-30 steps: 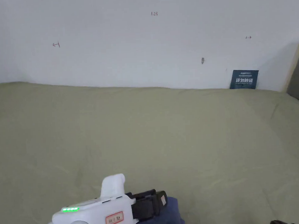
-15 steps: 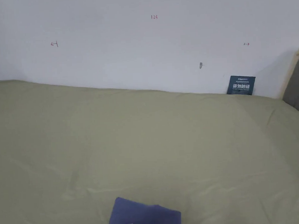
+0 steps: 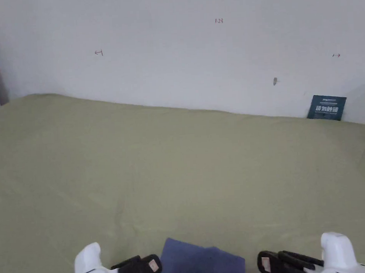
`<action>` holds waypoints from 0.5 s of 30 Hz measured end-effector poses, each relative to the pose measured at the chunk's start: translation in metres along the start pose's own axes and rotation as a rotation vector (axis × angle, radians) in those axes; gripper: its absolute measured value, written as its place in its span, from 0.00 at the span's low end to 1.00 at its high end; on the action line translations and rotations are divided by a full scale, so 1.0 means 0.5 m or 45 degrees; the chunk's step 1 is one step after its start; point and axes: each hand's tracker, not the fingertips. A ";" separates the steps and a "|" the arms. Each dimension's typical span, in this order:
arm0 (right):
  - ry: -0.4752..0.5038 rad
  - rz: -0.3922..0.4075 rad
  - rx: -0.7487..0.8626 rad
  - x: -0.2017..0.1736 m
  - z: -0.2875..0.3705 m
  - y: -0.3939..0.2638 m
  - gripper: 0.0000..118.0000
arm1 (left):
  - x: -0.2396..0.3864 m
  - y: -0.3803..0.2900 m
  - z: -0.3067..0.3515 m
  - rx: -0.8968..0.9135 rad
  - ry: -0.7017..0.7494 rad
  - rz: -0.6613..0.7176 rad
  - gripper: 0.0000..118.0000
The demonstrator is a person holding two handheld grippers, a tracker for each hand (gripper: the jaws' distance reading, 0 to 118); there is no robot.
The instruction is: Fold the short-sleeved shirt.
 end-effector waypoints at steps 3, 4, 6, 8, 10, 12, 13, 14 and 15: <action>0.353 -0.296 -0.156 0.067 -0.144 -0.019 0.00 | -0.057 0.037 0.036 0.140 0.064 0.147 0.10; 0.460 -0.431 -0.224 0.088 -0.184 -0.033 0.00 | -0.071 0.040 0.041 0.160 0.007 0.212 0.10; 0.510 -0.642 -0.311 0.124 -0.255 -0.076 0.00 | -0.096 0.038 0.034 0.172 -0.047 0.324 0.12; 0.492 -0.706 -0.366 0.149 -0.298 -0.116 0.00 | -0.113 0.037 0.013 0.134 -0.032 0.367 0.18; 0.479 -0.783 -0.403 0.171 -0.320 -0.149 0.00 | -0.126 0.034 -0.012 0.050 -0.026 0.353 0.43; 0.540 -0.937 -0.327 0.199 -0.313 -0.172 0.00 | -0.133 0.027 -0.039 -0.082 -0.062 0.283 0.74; 0.545 -0.968 -0.306 0.207 -0.306 -0.176 0.00 | -0.131 0.022 -0.049 -0.128 -0.089 0.248 0.77; 0.540 -0.938 -0.303 0.215 -0.293 -0.179 0.00 | -0.127 0.016 -0.059 -0.148 -0.093 0.233 0.77; 0.532 -0.926 -0.314 0.224 -0.283 -0.181 0.00 | -0.125 0.013 -0.071 -0.181 -0.105 0.226 0.77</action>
